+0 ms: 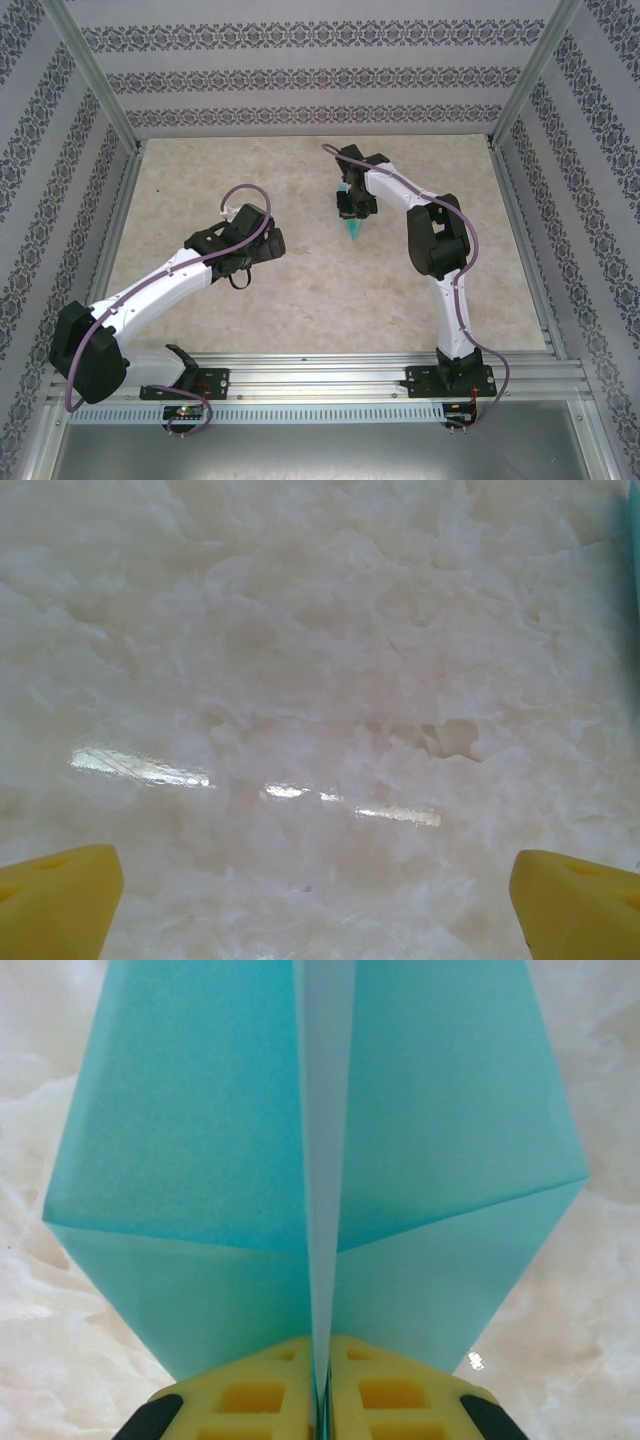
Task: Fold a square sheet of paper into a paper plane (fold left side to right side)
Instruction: Place the paper plane at the center of the table.
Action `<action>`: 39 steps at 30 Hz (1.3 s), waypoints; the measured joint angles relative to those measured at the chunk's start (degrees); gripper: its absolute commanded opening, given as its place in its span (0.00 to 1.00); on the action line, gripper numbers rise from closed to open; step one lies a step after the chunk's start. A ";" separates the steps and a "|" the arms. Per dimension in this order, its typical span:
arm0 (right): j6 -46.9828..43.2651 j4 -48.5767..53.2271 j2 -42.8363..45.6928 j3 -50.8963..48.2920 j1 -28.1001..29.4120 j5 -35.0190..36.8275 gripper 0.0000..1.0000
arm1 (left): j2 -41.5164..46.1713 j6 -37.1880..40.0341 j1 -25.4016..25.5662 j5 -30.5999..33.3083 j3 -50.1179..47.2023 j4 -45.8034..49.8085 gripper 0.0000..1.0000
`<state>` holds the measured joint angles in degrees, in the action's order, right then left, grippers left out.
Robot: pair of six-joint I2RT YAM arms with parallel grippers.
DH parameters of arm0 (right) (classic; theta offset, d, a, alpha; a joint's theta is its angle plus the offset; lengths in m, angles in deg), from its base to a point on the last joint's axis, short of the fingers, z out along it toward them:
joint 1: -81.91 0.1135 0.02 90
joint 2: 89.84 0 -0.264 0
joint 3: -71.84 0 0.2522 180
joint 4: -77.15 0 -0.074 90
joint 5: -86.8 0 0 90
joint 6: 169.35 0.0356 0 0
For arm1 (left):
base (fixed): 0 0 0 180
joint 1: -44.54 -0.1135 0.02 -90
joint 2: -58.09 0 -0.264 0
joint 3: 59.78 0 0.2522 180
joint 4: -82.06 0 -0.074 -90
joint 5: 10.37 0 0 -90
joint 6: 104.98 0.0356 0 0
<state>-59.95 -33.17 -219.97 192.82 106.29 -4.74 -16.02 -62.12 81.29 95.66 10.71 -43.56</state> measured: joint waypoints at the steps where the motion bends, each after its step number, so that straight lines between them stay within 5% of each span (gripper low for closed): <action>1: 0.15 -0.17 0.00 -0.46 0.07 0.00 0.12 | 0.00 0.00 0.00 -0.02 -0.11 -0.02 1.00; 27: 1.92 0.35 1.99 -4.61 2.38 0.87 0.29 | 0.00 0.00 0.00 -0.09 -0.46 0.02 1.00; 39: 1.14 3.58 16.70 -7.13 5.25 5.05 0.42 | 0.00 0.55 -1.25 -0.13 1.03 -0.02 1.00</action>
<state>-58.82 -29.59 -203.27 185.69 111.53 0.31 -16.02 -61.57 80.05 95.53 11.74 -43.58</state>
